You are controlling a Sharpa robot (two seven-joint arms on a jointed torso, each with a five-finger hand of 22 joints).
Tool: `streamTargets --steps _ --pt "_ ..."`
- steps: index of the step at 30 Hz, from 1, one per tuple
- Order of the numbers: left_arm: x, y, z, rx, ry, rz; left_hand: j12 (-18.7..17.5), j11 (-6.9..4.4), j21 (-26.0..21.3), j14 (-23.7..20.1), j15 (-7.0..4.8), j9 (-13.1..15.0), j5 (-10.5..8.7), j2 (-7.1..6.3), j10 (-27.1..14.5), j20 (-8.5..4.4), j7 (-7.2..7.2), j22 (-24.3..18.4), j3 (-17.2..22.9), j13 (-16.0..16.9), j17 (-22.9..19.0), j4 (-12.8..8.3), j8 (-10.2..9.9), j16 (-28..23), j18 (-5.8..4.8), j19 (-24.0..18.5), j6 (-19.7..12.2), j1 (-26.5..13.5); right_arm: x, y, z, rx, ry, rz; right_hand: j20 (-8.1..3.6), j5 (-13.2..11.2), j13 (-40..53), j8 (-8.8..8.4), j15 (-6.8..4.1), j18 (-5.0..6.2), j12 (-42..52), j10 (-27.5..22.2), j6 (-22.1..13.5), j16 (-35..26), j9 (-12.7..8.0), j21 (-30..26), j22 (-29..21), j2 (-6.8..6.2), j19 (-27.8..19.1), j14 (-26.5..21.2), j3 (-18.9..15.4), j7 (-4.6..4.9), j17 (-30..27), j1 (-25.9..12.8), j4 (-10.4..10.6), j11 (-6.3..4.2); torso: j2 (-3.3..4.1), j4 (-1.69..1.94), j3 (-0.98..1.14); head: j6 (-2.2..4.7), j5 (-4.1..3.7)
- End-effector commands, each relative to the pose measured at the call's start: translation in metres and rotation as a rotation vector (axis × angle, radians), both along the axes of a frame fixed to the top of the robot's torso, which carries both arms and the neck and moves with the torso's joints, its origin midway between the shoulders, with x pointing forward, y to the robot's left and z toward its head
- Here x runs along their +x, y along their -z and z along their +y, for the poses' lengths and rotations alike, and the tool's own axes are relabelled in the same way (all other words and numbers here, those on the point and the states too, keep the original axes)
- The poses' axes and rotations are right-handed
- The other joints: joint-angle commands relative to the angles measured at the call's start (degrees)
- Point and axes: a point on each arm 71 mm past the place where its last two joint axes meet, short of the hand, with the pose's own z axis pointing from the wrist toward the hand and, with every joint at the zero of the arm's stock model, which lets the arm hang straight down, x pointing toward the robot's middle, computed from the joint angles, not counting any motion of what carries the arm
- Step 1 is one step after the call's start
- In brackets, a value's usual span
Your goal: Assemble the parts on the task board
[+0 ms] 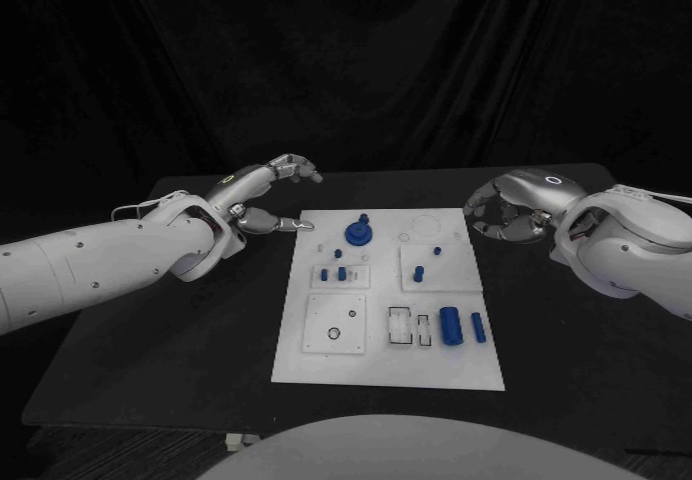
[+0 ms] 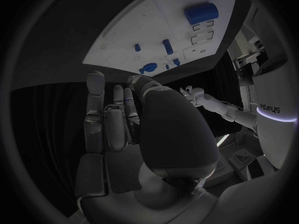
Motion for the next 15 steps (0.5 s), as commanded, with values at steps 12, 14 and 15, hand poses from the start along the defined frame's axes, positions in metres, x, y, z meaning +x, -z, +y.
streamTargets --steps 12,14,15 --pt "-0.002 -0.006 -0.002 -0.519 0.063 0.21 -4.1 -1.15 0.1 -5.1 -1.47 -4.5 7.06 8.19 -2.7 1.14 3.69 -7.2 -1.6 -12.2 -9.3 -0.6 5.2 -10.5 -0.07 -8.1 -0.2 4.4 0.001 0.018 0.015 -0.183 -0.055 0.008 0.29 -1.3 -3.4 -1.05 0.49 1.08 -1.5 -0.3 -0.8 0.0 0.8 -0.3 1.7 -0.95 0.3 0.1 -0.1 -1.69 0.0 -2.8 -0.5 0.0 1.1 3.36 -3.03 -0.01 -4.29" --pt "-0.002 -0.006 -0.002 -0.523 0.064 0.211 -4.0 -1.21 0.1 -5.1 -1.44 -4.7 7.08 8.42 -2.7 1.19 3.88 -7.4 -1.6 -12.4 -9.3 -0.6 5.4 -10.4 0.03 -8.0 -0.1 4.6 0.001 0.02 0.017 -0.187 -0.059 0.012 0.33 -2.1 -3.7 -1.2 0.51 1.05 -1.5 -0.2 -0.8 0.1 0.9 -0.3 1.7 -1.04 0.5 0.1 -0.3 -1.61 0.0 -3.1 -0.4 0.04 1.21 3.63 -3.25 -0.01 -4.68" --pt "-0.003 -0.006 -0.002 -0.524 0.065 0.212 -3.9 -1.19 0.1 -5.0 -1.4 -4.8 7.15 8.67 -2.7 1.23 4.03 -7.5 -1.5 -12.6 -9.3 -0.6 5.5 -10.4 0.11 -8.0 -0.1 4.8 0.001 0.021 0.018 -0.19 -0.061 0.016 0.36 -2.6 -3.8 -1.29 0.54 1.06 -1.6 -0.3 -0.8 0.1 0.9 -0.5 1.6 -1.09 0.5 0.1 -0.4 -1.62 -0.1 -3.3 -0.4 0.06 1.26 3.81 -3.37 -0.01 -4.91"
